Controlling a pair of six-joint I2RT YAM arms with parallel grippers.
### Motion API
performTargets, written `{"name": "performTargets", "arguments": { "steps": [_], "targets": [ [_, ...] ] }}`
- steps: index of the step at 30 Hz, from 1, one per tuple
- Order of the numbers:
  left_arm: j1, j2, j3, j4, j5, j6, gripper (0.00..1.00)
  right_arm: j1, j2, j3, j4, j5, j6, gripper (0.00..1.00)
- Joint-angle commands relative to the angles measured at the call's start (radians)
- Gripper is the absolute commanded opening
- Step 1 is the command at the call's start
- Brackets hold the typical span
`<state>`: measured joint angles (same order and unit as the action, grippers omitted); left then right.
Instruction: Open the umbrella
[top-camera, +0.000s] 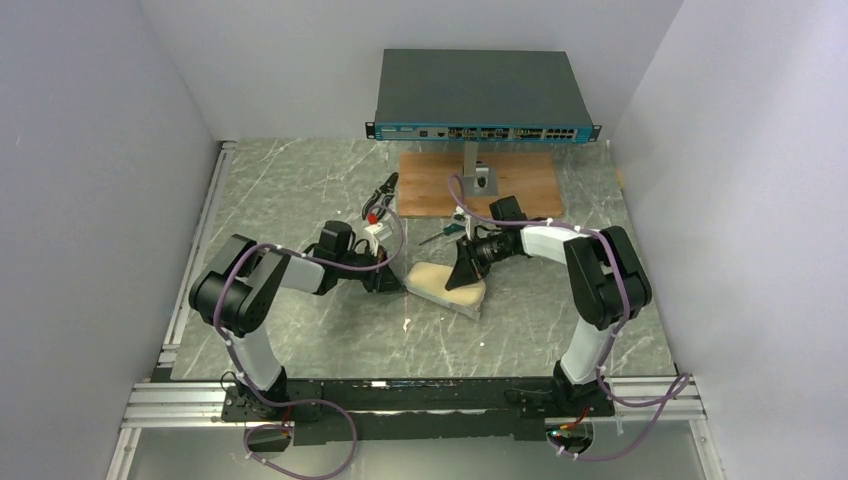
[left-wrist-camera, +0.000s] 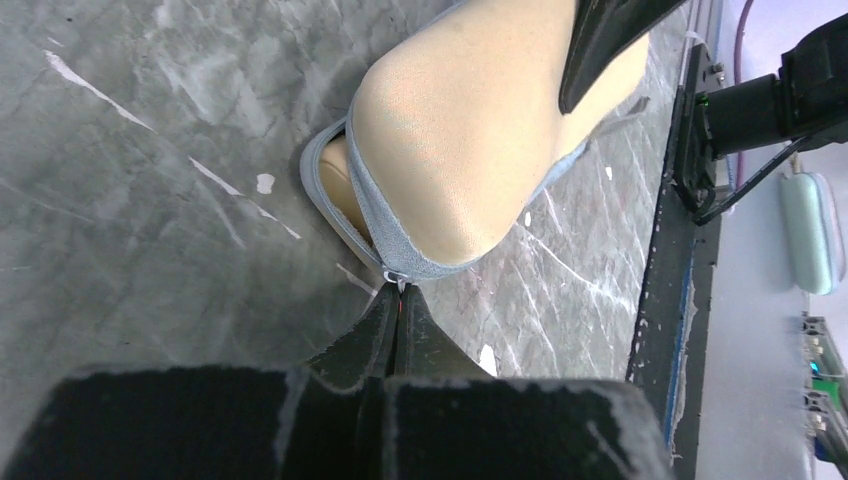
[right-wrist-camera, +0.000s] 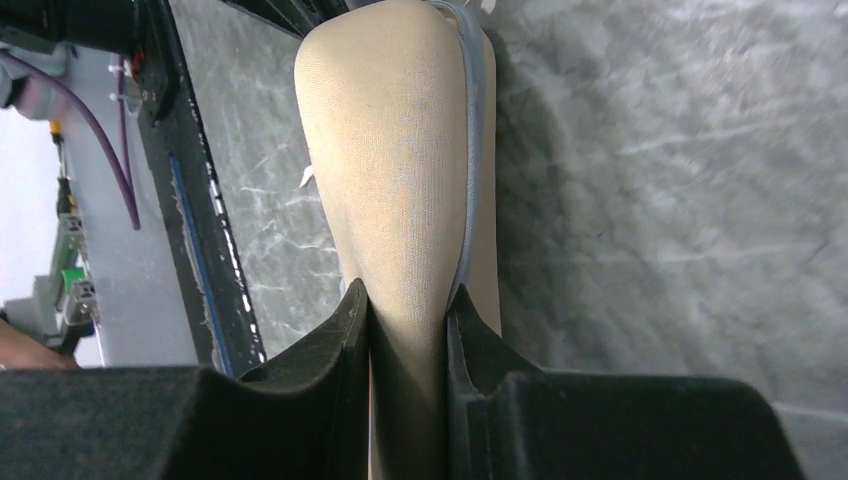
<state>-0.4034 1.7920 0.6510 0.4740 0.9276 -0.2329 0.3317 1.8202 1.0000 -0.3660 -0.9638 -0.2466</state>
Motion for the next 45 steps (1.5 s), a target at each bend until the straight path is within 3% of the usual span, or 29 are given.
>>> {"name": "performTargets", "arguments": {
  "steps": [1,6,11,16,22,35,41,44,45],
  "targets": [
    [-0.097,-0.061,-0.037,0.022,0.048,-0.023,0.0,0.024,-0.084,-0.096,0.322,0.148,0.244,0.0],
    [-0.14,-0.058,0.011,-0.026,0.006,-0.018,0.0,0.046,-0.136,-0.186,0.489,0.219,0.373,0.0],
    [-0.116,-0.09,0.005,-0.083,-0.013,0.055,0.0,0.019,-0.161,-0.224,0.508,0.235,0.354,0.0],
    [-0.112,-0.196,-0.09,-0.095,-0.22,0.183,0.0,-0.029,-0.173,-0.252,0.507,0.244,0.359,0.0],
    [-0.231,-0.242,-0.068,-0.124,-0.378,0.332,0.0,-0.024,-0.159,-0.281,0.599,0.221,0.486,0.0],
    [-0.419,-0.165,0.015,-0.1,-0.326,0.339,0.0,-0.004,-0.165,-0.323,0.694,0.264,0.557,0.0],
    [-0.454,-0.189,0.038,-0.208,-0.314,0.434,0.01,-0.005,-0.177,-0.298,0.632,0.276,0.486,0.0],
    [-0.39,-0.24,0.052,-0.311,-0.22,0.461,0.36,-0.005,-0.187,-0.249,0.522,0.255,0.383,0.03],
    [-0.361,-0.262,0.064,-0.361,-0.197,0.468,0.43,-0.006,-0.191,-0.226,0.471,0.247,0.326,0.14]
  ]
}}
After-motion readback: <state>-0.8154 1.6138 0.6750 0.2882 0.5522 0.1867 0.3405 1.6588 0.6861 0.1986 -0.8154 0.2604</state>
